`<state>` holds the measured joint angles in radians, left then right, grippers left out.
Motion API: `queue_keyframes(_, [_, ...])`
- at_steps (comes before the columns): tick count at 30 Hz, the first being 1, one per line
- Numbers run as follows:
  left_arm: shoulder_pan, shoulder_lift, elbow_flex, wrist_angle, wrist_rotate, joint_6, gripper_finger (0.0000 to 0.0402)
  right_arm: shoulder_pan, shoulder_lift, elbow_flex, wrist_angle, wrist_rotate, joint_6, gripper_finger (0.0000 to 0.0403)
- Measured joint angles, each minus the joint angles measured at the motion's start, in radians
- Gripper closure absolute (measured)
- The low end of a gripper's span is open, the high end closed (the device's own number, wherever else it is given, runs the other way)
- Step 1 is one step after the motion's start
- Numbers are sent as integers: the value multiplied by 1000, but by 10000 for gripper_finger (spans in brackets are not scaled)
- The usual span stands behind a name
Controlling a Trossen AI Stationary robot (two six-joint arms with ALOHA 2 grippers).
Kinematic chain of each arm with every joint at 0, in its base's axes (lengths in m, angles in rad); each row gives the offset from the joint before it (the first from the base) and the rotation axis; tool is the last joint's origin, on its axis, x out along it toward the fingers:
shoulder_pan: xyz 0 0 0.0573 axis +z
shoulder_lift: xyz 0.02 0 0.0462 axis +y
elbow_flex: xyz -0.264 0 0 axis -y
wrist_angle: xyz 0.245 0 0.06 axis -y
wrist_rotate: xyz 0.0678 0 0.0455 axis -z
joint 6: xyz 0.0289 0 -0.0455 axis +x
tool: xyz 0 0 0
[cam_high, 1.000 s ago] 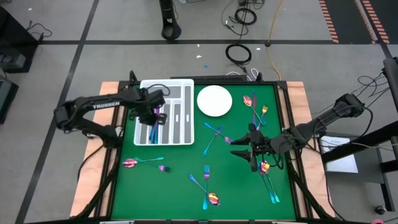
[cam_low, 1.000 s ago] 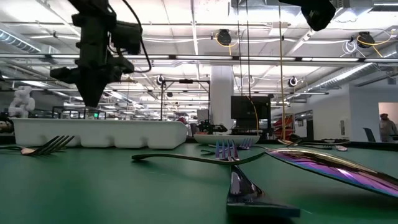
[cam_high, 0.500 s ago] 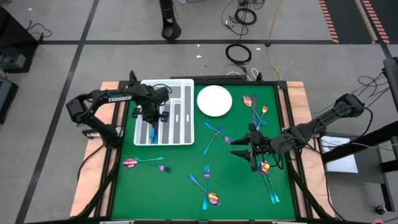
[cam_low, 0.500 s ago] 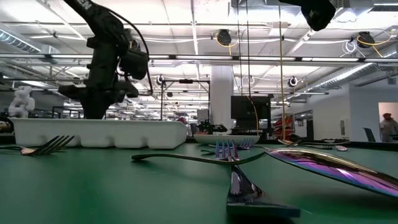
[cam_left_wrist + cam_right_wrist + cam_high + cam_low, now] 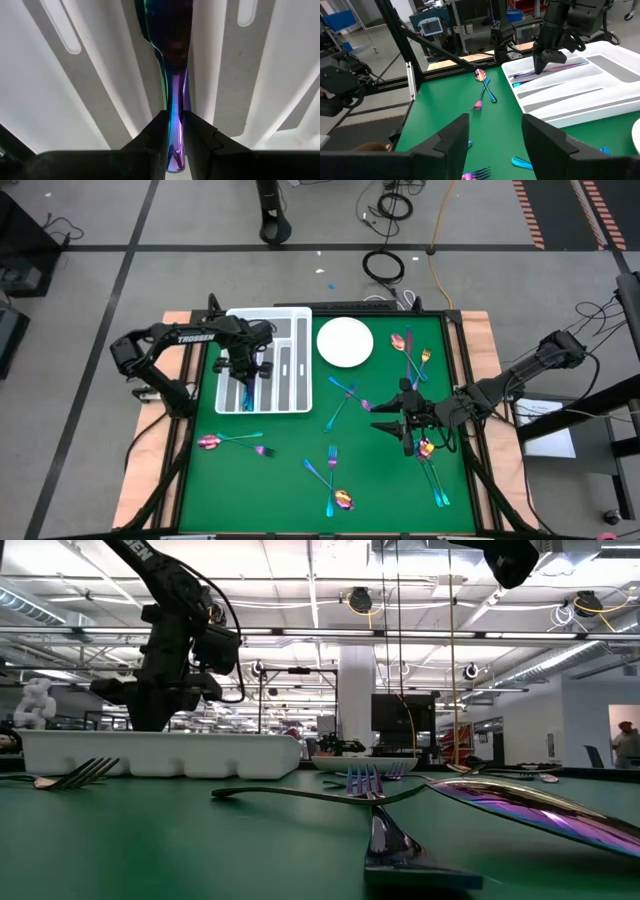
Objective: Sort silverware
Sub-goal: Put the blue knife into the silverware tray
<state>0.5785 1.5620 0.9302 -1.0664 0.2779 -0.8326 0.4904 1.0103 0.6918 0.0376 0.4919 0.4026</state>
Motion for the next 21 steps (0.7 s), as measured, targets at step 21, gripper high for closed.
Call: queue_keyframes(21, [-6,0,0,5,-7,54,307,0,0,0,0,0,0,232])
